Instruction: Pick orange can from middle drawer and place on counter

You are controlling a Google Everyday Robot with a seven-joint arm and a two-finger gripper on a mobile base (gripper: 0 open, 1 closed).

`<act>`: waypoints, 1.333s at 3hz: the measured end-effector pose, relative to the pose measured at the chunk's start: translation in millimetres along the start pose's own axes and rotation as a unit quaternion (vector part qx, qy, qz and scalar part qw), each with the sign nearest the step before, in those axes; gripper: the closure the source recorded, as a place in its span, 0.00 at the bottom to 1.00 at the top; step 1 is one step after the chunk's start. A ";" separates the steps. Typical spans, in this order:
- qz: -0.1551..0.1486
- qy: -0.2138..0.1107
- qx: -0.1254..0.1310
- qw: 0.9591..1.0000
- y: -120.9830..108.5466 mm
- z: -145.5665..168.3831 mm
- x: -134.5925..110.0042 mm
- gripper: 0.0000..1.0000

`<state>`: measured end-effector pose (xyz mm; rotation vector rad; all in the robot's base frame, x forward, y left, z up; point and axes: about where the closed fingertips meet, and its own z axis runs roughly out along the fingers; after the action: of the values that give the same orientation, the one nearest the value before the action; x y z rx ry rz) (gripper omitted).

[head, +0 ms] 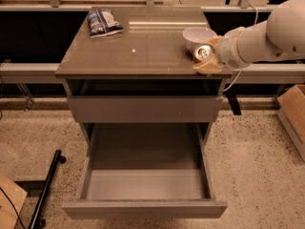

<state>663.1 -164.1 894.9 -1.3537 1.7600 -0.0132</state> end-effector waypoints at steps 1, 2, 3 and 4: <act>0.018 -0.065 -0.014 0.998 -11.7 11.6 -17.5 1.00; 0.026 -0.122 -0.036 0.991 -23.8 23.3 -40.5 1.00; 0.017 -0.165 -0.060 0.984 -33.9 36.9 -65.5 1.00; 0.022 -0.186 -0.077 0.979 -41.4 54.8 -75.7 1.00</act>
Offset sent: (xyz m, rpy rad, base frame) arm 0.0532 0.0489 0.0478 0.3475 -0.0279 0.2255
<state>730.5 -95.5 929.5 -1.3258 1.4946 0.3848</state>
